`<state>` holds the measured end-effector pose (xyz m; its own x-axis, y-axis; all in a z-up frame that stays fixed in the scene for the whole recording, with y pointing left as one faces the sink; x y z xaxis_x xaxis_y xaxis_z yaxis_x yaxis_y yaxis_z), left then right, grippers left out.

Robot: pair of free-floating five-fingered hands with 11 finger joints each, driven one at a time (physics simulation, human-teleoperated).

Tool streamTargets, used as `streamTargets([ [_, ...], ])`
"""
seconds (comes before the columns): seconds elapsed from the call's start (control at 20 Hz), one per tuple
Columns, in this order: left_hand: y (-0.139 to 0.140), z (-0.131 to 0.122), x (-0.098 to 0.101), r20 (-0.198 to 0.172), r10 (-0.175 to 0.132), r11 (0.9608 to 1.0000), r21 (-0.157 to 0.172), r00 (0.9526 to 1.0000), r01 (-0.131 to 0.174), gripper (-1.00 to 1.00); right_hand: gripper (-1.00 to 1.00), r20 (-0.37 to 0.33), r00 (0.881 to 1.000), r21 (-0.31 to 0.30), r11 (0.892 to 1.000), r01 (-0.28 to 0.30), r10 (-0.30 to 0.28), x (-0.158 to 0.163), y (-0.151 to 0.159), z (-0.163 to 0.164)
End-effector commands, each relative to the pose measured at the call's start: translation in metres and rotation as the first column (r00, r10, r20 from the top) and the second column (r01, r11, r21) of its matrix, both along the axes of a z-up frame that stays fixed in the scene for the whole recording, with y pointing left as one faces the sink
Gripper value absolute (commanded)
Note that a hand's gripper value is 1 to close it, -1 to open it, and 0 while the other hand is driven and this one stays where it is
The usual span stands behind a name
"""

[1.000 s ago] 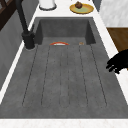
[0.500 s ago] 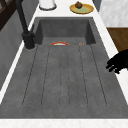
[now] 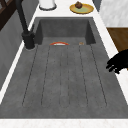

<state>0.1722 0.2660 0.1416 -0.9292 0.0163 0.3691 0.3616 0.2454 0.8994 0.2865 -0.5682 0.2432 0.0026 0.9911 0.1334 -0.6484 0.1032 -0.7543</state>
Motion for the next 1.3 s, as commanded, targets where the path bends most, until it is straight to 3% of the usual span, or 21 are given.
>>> streamTargets([
  [0.0,0.0,0.0,0.0,0.0,0.0,1.0,0.0,1.0,0.0,0.0,-1.0,0.012,1.0,0.043,0.999,0.0,0.0,-0.002,-0.029,-0.007],
  [0.45,0.0,0.0,0.0,0.0,0.0,1.0,0.0,1.0,0.0,0.0,-1.0,0.011,1.0,0.084,0.996,-0.007,0.007,-0.003,-0.099,-0.054],
  [0.55,0.0,0.0,0.0,0.0,0.0,1.0,0.0,1.0,0.0,0.0,-1.0,-0.017,1.0,0.097,0.995,-0.006,0.007,0.001,-0.109,-0.063],
  [0.9,0.0,0.0,0.0,0.0,0.0,1.0,0.0,1.0,0.0,0.0,-1.0,0.022,1.0,0.033,0.999,-0.022,0.021,0.014,-0.131,-0.091],
  [1.25,0.0,0.0,0.0,0.0,0.0,1.0,0.0,1.0,0.0,0.0,-1.0,-0.013,1.0,0.014,1.0,-0.006,0.006,0.026,-0.134,-0.108],
])
